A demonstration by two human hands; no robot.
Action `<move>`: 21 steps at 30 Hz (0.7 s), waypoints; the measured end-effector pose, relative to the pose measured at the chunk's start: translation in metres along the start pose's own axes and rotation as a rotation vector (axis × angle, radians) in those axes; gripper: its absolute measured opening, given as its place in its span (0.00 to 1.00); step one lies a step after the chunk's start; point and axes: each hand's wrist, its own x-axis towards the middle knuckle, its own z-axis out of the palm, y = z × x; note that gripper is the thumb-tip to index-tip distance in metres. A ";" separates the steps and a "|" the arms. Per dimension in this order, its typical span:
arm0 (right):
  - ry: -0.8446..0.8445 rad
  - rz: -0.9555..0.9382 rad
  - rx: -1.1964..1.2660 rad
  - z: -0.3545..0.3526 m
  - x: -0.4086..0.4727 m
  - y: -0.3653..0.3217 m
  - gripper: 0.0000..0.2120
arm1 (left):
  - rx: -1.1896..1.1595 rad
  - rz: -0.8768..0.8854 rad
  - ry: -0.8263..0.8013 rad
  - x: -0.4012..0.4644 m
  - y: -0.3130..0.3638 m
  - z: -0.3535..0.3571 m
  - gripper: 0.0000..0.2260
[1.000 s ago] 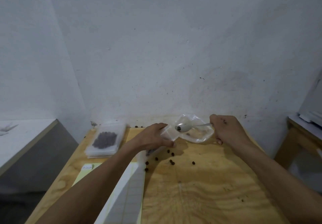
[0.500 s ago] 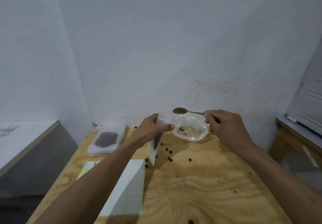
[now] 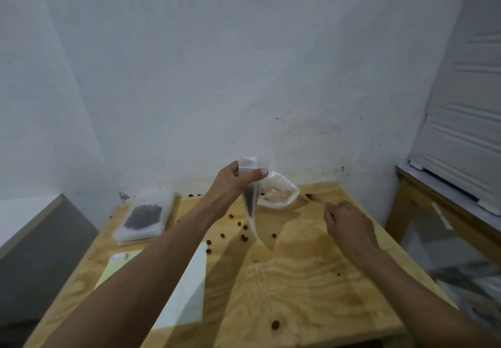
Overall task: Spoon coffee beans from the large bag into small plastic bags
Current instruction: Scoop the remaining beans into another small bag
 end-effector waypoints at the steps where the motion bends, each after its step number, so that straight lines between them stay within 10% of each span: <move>1: -0.025 0.006 -0.042 0.001 -0.003 -0.001 0.14 | -0.007 -0.007 0.000 0.001 0.000 0.001 0.32; 11: -0.046 -0.015 -0.184 0.024 -0.013 0.007 0.13 | -0.221 -0.044 -0.039 0.007 0.001 -0.005 0.30; 21: -0.582 0.141 1.293 -0.041 0.032 -0.103 0.08 | -0.685 -0.149 -0.151 0.003 0.028 -0.003 0.25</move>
